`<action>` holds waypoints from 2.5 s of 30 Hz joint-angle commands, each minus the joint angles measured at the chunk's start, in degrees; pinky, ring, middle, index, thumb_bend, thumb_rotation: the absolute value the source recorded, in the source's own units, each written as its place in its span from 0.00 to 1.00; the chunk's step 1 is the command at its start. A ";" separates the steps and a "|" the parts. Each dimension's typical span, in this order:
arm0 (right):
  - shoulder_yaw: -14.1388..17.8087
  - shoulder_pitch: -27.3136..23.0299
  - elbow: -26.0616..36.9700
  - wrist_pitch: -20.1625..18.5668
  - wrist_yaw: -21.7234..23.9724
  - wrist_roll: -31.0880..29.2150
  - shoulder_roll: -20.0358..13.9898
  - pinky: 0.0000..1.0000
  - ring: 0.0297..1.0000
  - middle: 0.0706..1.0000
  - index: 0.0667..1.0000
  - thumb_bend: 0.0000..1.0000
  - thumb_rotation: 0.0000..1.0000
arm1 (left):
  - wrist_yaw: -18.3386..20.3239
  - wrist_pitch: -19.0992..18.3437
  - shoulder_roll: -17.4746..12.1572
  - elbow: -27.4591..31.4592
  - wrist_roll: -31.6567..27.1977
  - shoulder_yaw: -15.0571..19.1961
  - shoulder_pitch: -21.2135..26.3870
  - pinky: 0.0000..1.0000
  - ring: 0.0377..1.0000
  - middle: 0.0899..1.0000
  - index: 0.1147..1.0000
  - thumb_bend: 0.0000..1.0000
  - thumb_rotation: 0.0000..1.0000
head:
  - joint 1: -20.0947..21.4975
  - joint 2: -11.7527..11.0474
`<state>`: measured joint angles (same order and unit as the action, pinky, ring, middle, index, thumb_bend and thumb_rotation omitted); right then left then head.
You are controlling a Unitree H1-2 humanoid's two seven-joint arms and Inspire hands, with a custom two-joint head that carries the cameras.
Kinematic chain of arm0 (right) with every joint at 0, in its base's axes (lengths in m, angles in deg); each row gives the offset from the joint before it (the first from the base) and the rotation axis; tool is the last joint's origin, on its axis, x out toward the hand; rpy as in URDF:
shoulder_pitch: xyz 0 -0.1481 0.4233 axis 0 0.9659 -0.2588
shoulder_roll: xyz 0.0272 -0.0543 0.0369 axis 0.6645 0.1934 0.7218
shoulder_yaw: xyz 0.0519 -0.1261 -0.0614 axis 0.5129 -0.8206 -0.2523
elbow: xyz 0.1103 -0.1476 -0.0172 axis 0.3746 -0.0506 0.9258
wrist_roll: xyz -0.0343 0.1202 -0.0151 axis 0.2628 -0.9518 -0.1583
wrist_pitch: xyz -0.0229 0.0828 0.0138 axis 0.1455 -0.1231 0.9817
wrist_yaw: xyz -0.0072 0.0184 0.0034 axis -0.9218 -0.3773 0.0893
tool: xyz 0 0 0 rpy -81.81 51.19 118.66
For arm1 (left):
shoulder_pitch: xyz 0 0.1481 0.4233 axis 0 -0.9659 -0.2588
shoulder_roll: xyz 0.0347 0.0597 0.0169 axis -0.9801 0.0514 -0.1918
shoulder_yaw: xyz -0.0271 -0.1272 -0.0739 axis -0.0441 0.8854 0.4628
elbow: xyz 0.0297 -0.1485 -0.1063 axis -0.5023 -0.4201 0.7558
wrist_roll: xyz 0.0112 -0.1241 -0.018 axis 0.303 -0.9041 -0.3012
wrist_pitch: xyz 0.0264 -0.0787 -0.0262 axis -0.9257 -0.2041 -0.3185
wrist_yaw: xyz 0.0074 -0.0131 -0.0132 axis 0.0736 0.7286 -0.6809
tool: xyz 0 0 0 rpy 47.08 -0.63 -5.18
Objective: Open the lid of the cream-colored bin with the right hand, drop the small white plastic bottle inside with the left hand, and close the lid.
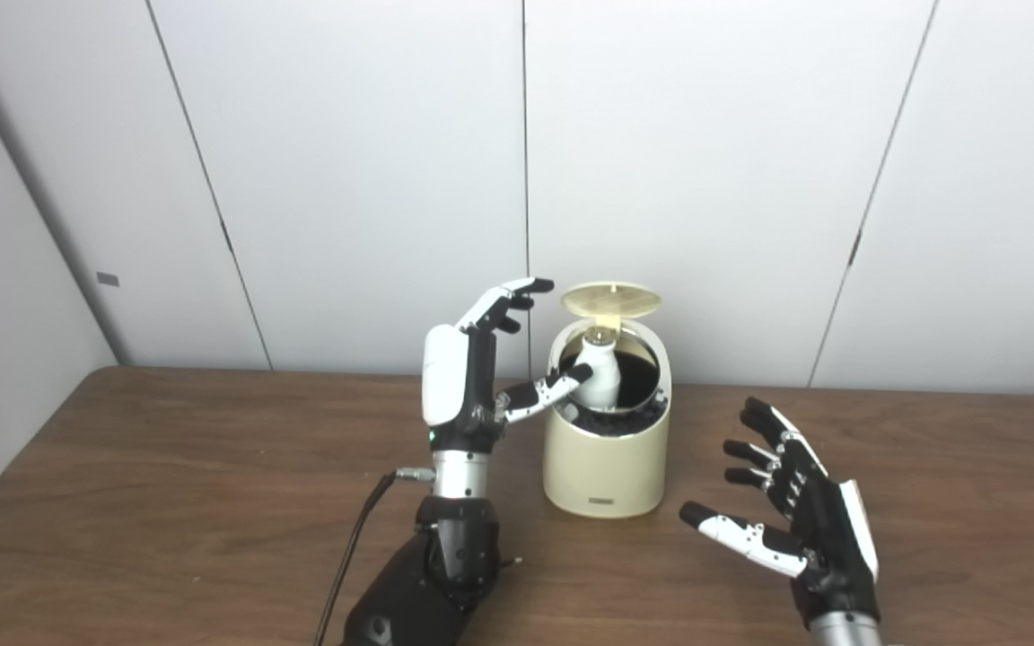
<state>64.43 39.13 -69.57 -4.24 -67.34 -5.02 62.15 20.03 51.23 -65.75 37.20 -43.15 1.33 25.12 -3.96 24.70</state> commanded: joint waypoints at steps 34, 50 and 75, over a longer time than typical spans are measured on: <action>0.76 -1.69 -0.44 2.59 1.34 -1.60 -2.25 0.70 0.77 0.86 0.84 0.73 0.20 | 45.39 -1.51 -6.86 15.66 -35.48 12.24 -9.51 0.63 0.77 0.83 0.87 0.75 0.37 | -0.08 -0.28; -2.83 -18.86 2.78 -6.73 8.95 6.60 -12.87 0.70 0.80 0.83 0.81 0.63 0.47 | 51.26 -3.47 -5.31 15.10 -36.21 17.00 -14.62 0.65 0.79 0.85 0.89 0.71 0.22 | 3.22 -1.17; -12.57 -37.79 -1.41 -17.72 22.83 18.70 -20.57 0.85 0.93 0.90 0.84 0.72 0.85 | 51.29 -0.58 -2.37 10.30 -33.00 18.65 -15.17 0.67 0.78 0.85 0.89 0.67 0.18 | 3.94 -2.57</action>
<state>51.66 4.66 -71.71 -23.64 -44.01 13.12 42.44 71.83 49.10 -68.70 48.07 -76.64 20.09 9.74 0.00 22.15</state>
